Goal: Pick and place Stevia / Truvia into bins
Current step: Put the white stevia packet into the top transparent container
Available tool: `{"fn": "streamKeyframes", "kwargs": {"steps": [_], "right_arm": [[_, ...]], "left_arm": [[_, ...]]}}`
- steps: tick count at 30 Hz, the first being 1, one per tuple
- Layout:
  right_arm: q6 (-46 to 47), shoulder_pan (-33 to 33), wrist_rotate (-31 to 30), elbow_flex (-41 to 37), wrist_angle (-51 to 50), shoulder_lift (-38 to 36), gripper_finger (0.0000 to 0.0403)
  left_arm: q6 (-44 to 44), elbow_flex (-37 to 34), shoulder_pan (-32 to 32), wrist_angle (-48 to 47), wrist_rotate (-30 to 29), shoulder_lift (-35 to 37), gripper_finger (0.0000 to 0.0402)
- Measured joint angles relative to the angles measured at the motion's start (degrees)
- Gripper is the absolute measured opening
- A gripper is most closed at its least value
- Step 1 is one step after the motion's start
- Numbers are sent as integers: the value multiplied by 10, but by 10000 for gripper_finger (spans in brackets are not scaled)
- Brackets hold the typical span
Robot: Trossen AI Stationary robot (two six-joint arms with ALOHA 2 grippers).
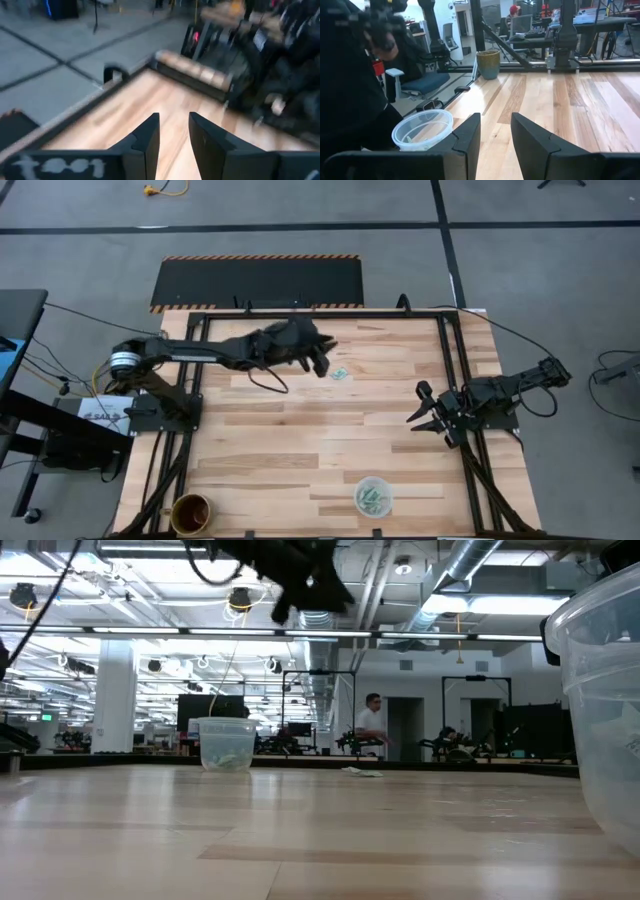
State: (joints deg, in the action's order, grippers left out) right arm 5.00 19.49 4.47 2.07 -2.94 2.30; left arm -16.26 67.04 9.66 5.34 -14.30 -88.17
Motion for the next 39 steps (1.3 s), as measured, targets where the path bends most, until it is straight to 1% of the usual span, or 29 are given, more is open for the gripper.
{"fn": "streamKeyframes", "kwargs": {"steps": [5,7,11,19,23,29,33,37,39], "right_arm": [[0,0,0,0,0,0,102],[0,0,0,0,0,0,102],[0,0,0,0,0,0,102],[0,0,0,0,0,0,102],[0,0,0,0,0,0,102],[0,0,0,0,0,0,102],[0,0,0,0,0,0,102],[0,0,0,0,0,0,102],[0,0,0,0,0,0,102]], "left_arm": [[-6,-1,1,1,2,-78,93],[-5,-1,5,-1,16,-103,93],[-5,-1,5,27,52,-155,93],[36,-1,3,78,77,-226,94],[48,0,2,84,79,-254,107],[49,0,2,81,77,-291,146],[49,0,2,72,73,-302,166],[49,0,1,58,38,-302,174],[49,0,3,48,35,-302,174]]}}
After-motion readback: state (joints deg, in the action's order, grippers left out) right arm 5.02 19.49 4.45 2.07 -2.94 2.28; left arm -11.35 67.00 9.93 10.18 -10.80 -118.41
